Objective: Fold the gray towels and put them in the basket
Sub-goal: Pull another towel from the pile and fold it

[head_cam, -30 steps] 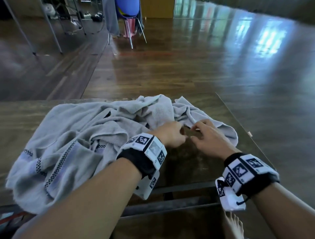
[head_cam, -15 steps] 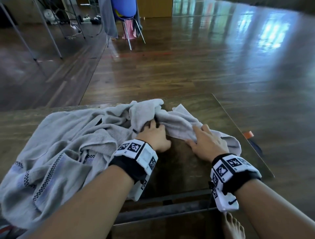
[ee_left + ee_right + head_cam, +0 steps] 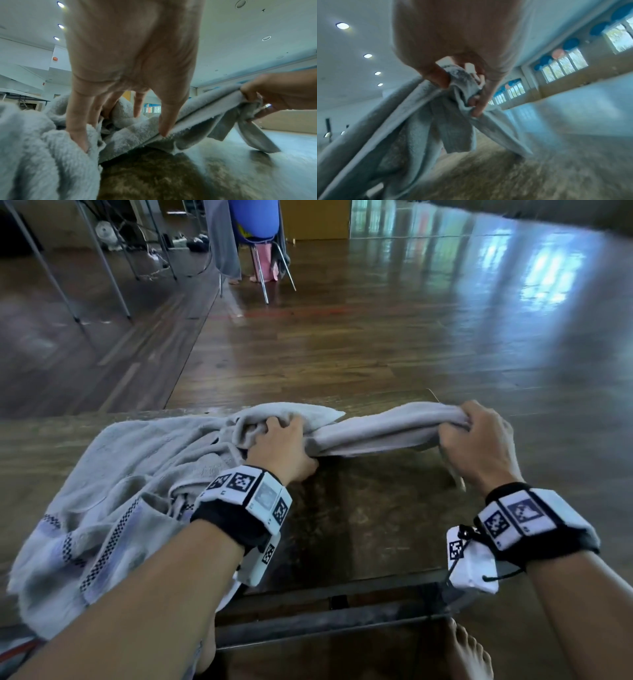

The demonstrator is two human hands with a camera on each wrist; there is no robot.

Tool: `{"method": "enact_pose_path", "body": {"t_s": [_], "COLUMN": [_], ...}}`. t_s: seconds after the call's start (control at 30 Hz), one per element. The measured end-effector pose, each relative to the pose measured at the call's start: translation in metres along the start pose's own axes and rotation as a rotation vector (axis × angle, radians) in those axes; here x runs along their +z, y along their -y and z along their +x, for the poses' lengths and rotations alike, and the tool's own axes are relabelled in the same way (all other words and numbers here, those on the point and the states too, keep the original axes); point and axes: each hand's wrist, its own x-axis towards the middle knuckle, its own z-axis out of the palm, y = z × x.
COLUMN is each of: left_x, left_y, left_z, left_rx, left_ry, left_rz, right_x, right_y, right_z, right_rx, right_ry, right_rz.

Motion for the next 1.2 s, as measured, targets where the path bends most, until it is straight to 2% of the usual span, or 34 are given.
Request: {"method": "enact_pose_path", "body": {"t_s": [0.07, 0.17, 0.23, 0.3, 0.37, 0.47, 0.53, 0.63, 0.7, 0.8, 0.87, 0.97, 1.03, 1.13, 1.2], "left_x": [0.003, 0.003, 0.001, 0.0, -0.002, -0.011, -0.016, -0.018, -0.02, -0.017, -0.014, -0.012, -0.012, -0.009, -0.01], "left_y": [-0.003, -0.005, -0.004, -0.002, -0.004, -0.014, -0.023, -0.037, -0.045, -0.057, -0.062, -0.062, -0.06, -0.058, -0.057], "left_z": [-0.004, -0.006, -0.003, 0.001, 0.005, 0.007, 0.008, 0.007, 0.004, 0.002, -0.001, -0.003, -0.005, -0.009, -0.01], "left_rx": [-0.01, -0.062, -0.118, -0.126, -0.04, 0.111, 0.14, 0.13, 0.134, 0.156, 0.152, 0.205, 0.291, 0.41, 0.414], "left_ry": [0.062, 0.056, -0.009, -0.104, -0.197, -0.264, -0.265, -0.195, -0.122, -0.04, -0.002, 0.077, 0.135, 0.048, -0.055], "left_rz": [0.02, 0.054, 0.059, 0.063, -0.012, -0.274, -0.54, -0.888, -1.037, -1.134, -1.157, -1.207, -1.125, -0.924, -0.921], "right_x": [-0.003, -0.009, -0.013, -0.015, -0.01, 0.003, 0.01, 0.013, 0.014, 0.018, 0.02, 0.021, 0.021, 0.024, 0.026], "right_y": [0.002, 0.006, 0.007, 0.004, -0.006, -0.024, -0.026, -0.013, 0.004, 0.025, 0.032, 0.036, 0.033, 0.028, 0.026], "right_z": [0.0, 0.005, 0.011, 0.017, 0.022, 0.028, 0.025, 0.012, -0.001, -0.018, -0.025, -0.024, -0.023, -0.021, -0.02], "right_rx": [-0.112, -0.179, -0.104, 0.049, 0.189, 0.245, 0.175, -0.031, -0.142, -0.143, -0.189, -0.258, -0.25, -0.241, -0.223], "right_ry": [-0.043, -0.19, -0.309, -0.333, -0.217, 0.014, 0.123, 0.224, 0.37, 0.587, 0.605, 0.465, 0.434, 0.417, 0.425], "right_rz": [0.257, 0.65, 0.892, 0.991, 0.901, 0.504, 0.347, 0.321, 0.376, 0.401, 0.409, 0.409, 0.391, 0.393, 0.403]}}
